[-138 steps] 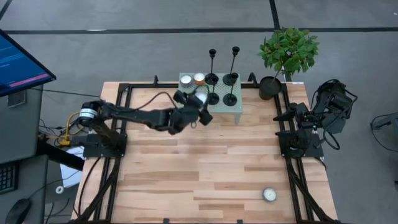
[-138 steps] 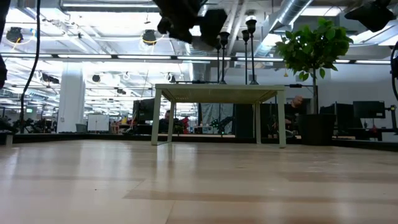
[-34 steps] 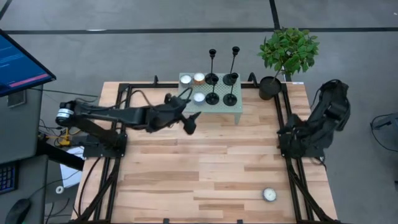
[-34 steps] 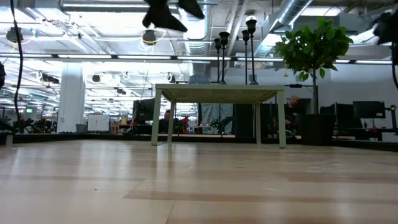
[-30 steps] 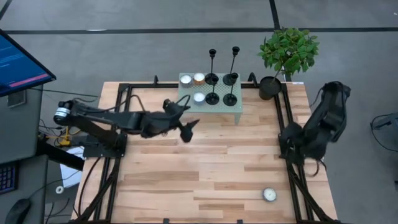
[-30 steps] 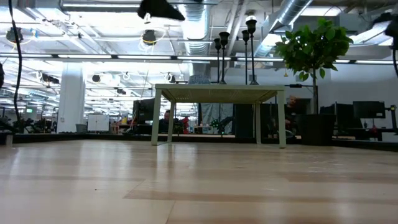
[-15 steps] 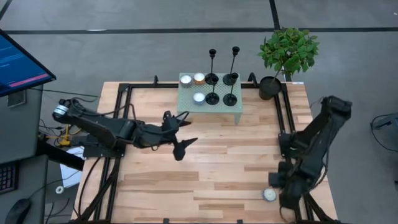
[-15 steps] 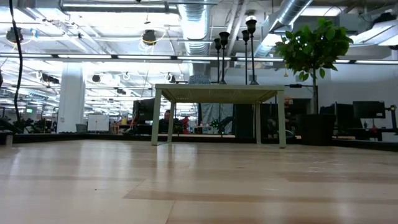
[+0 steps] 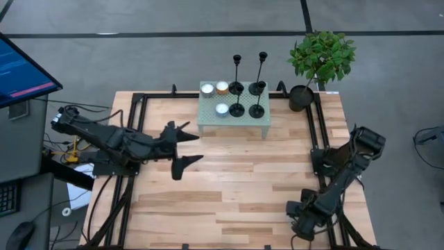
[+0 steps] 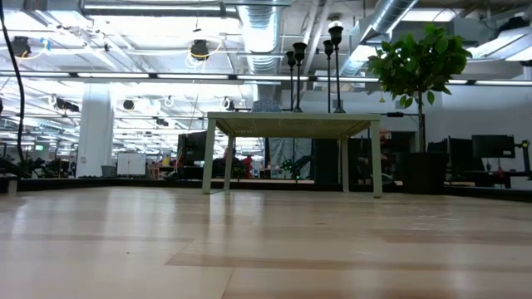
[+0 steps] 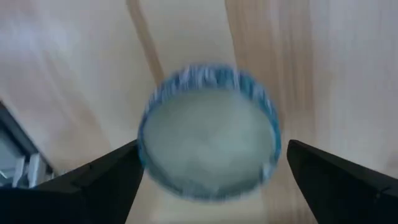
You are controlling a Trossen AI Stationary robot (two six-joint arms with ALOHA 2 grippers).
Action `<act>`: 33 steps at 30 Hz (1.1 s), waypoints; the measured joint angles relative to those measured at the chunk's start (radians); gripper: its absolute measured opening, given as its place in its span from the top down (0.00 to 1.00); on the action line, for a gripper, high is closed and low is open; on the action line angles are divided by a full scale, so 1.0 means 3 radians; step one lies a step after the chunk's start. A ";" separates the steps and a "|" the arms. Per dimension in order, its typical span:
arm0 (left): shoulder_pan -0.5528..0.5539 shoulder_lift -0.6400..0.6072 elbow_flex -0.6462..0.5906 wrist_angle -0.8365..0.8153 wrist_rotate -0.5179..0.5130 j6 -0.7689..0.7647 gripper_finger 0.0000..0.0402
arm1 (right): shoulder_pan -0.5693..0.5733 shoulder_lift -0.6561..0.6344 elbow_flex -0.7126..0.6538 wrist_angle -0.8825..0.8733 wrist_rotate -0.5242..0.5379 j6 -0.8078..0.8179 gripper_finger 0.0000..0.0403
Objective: Pick & Place candle stick holders
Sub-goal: Put the blue scented candle on the shelf
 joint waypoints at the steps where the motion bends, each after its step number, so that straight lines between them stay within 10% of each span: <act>1: 0.0000 -0.0029 0.0000 -0.0010 0.0000 0.0000 0.16 | -0.0063 0.0040 0.0000 0.0043 0.0002 -0.0080 0.07; 18: 0.0000 -0.0214 -0.0001 -0.0591 0.0289 -0.0095 0.16 | -0.1682 -0.0220 0.0172 0.0362 -0.0016 -0.1475 0.07; 33: 0.0001 -0.0215 -0.0001 -0.0770 0.0421 -0.0262 0.16 | -0.0167 -0.0798 0.0328 -0.0712 -0.0110 0.0174 0.07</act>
